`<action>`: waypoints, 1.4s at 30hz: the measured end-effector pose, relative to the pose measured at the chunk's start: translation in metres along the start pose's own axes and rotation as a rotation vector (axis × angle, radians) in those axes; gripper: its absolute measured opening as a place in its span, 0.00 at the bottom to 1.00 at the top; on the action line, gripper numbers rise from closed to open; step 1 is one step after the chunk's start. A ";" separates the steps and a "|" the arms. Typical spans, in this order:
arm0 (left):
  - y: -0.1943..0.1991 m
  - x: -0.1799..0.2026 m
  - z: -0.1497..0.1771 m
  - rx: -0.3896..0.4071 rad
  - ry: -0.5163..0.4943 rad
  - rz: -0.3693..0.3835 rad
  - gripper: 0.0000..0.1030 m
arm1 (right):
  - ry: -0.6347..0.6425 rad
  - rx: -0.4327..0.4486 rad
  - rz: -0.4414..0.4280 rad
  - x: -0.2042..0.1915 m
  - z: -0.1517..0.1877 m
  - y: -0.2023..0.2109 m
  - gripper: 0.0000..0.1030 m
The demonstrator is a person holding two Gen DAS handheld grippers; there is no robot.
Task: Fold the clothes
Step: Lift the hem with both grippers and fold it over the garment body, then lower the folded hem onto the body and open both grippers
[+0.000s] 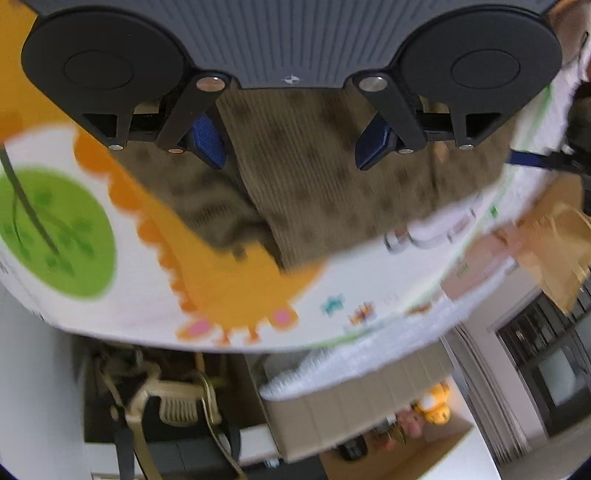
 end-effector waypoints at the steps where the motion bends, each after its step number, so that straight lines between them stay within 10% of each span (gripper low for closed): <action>1: 0.004 -0.002 0.007 -0.008 0.020 0.030 0.93 | 0.006 -0.010 0.010 0.002 0.008 -0.002 0.76; 7: -0.016 -0.021 0.024 -0.068 0.141 0.057 0.93 | 0.107 0.024 0.083 -0.012 0.027 -0.010 0.78; 16: 0.002 -0.021 -0.060 0.289 0.109 -0.183 0.93 | 0.209 -0.006 0.102 -0.047 0.049 0.005 0.80; 24: -0.008 0.035 -0.009 0.249 -0.108 -0.081 0.95 | 0.088 0.238 -0.020 -0.056 0.003 0.005 0.86; 33: -0.034 0.030 0.049 0.244 -0.214 -0.248 0.97 | 0.098 0.121 0.072 -0.051 0.022 -0.042 0.96; 42: -0.033 0.024 0.052 0.279 -0.214 -0.217 1.00 | 0.142 0.055 0.218 -0.044 0.041 -0.027 1.00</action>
Point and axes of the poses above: each gripper's, at about its wrist camera, not at the fingertips, and y roughly against the way its jaws point, x to its right, z to its underside, the point moved 5 cm from there along -y, roughly the way its jaws point, and after that the axes turned 12 degrees about -z, right-handed, at the moved point
